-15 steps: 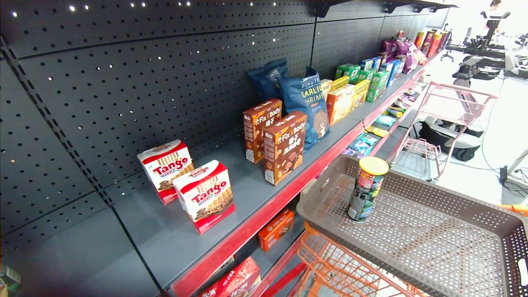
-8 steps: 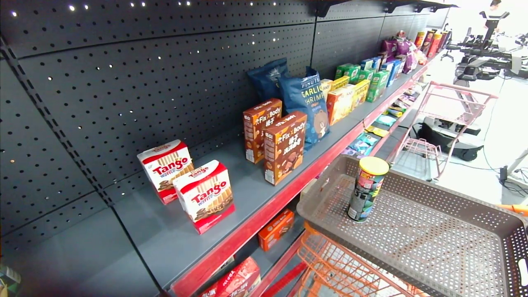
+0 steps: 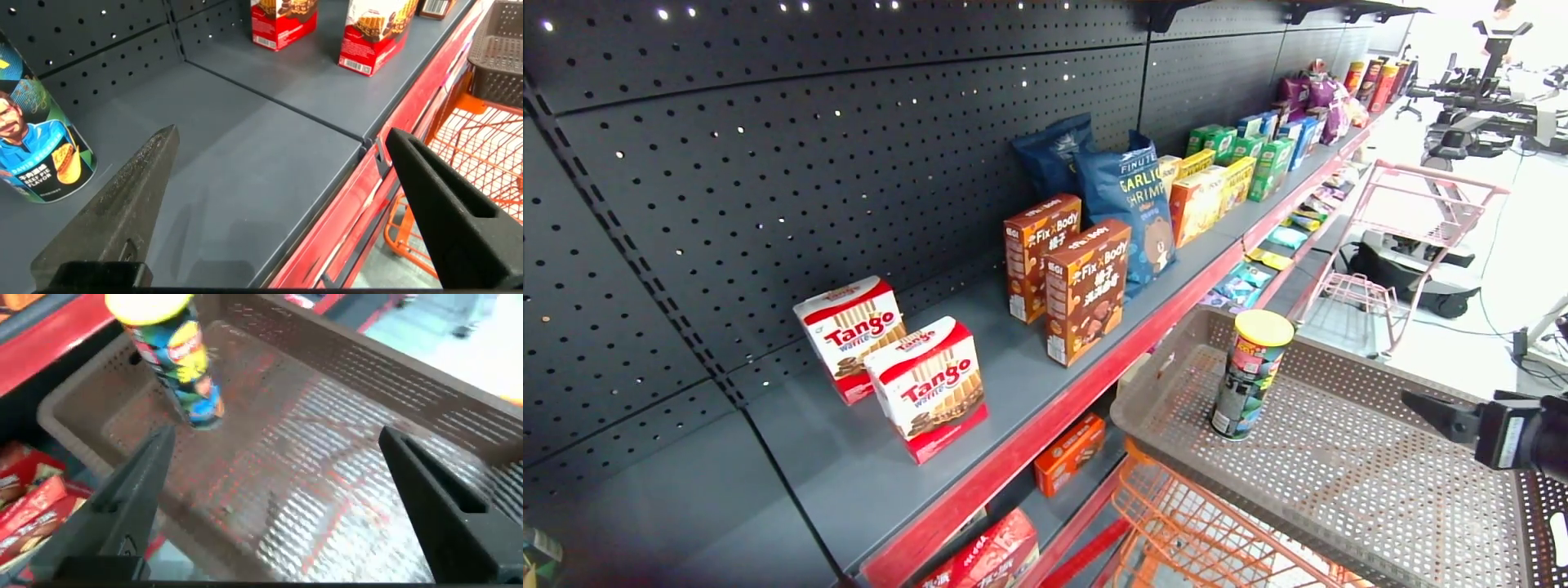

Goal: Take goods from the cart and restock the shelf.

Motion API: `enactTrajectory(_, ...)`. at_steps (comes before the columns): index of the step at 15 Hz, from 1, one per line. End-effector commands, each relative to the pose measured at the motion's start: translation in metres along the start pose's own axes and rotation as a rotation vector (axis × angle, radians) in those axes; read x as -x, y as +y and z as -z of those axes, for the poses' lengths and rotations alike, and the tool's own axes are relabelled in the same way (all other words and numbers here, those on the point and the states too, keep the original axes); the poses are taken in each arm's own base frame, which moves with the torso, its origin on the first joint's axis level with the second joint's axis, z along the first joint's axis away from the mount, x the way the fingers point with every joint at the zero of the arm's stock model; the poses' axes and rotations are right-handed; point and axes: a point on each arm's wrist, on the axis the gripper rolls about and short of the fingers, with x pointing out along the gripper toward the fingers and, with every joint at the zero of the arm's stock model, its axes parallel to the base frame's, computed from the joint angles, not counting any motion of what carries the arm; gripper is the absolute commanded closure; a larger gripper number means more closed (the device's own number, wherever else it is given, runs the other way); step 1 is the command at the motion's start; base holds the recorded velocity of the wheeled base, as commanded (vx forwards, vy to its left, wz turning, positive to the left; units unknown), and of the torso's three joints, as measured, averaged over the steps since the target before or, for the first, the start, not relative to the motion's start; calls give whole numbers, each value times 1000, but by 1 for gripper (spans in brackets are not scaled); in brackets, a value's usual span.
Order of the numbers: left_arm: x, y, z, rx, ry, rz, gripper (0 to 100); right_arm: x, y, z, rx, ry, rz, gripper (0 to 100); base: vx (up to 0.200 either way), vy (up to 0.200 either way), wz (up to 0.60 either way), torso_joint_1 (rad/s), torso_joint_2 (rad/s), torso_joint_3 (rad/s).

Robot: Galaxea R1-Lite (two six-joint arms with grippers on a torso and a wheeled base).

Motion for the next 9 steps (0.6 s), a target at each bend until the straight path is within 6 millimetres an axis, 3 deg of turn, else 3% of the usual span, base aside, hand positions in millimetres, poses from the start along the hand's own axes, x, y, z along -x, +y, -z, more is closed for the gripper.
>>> enactTrajectory(1, 0, 0, 0, 0, 0, 1, 0, -43, 2, 11, 23, 97, -49, 0, 0, 0, 0, 0, 0, 0)
enactTrajectory(9, 0, 0, 0, 0, 0, 1, 0, -99, 5, 20, 36, 32, -221, 0, 0, 0, 0, 0, 0, 0)
